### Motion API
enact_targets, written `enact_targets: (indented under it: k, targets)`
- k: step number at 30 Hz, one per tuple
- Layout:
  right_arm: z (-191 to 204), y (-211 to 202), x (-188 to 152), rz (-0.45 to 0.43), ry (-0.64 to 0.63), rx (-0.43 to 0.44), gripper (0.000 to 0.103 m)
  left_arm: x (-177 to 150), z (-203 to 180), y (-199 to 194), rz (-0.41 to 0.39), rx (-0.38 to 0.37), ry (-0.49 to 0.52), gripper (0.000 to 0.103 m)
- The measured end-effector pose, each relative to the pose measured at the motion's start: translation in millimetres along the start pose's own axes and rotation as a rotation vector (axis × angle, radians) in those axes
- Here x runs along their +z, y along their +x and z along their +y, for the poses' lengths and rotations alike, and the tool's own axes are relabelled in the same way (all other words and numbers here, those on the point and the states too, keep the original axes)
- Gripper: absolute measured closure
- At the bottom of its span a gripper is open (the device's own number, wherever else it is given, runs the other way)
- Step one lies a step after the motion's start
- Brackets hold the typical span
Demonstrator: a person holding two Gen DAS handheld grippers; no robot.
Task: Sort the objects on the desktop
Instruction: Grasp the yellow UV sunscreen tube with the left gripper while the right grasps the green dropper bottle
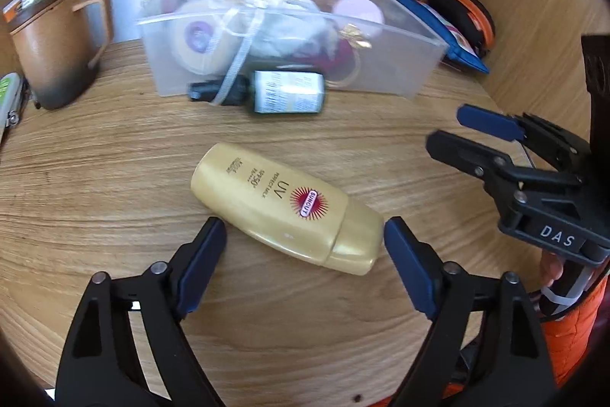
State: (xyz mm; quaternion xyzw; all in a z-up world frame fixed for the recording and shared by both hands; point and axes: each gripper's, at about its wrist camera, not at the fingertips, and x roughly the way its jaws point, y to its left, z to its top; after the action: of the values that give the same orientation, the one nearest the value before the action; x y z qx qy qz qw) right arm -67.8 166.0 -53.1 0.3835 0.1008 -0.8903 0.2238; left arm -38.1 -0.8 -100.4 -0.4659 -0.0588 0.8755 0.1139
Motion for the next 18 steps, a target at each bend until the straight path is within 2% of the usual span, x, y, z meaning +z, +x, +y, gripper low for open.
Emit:
enact_targets:
  k: [6, 11, 14, 18]
  targets:
    - [8.3, 16.3, 9.3, 0.017, -0.014, 0.034, 0.047, 7.5, 28.7, -2.9, -0.009, 0.02, -0.055, 0.022]
    - [26.8, 36.2, 20.8, 0.044, -0.053, 0.06, 0.047, 17.1, 41.8, -5.2, -0.023, -0.014, -0.099, 0.022]
    - [38.7, 48.5, 28.3, 0.061, -0.071, 0.065, 0.047, 23.1, 47.4, 2.1, -0.005, -0.027, -0.118, 0.022]
    - [46.2, 60.0, 36.1, 0.082, -0.065, 0.074, 0.048, 29.1, 51.0, 9.3, -0.023, 0.013, -0.102, 0.022]
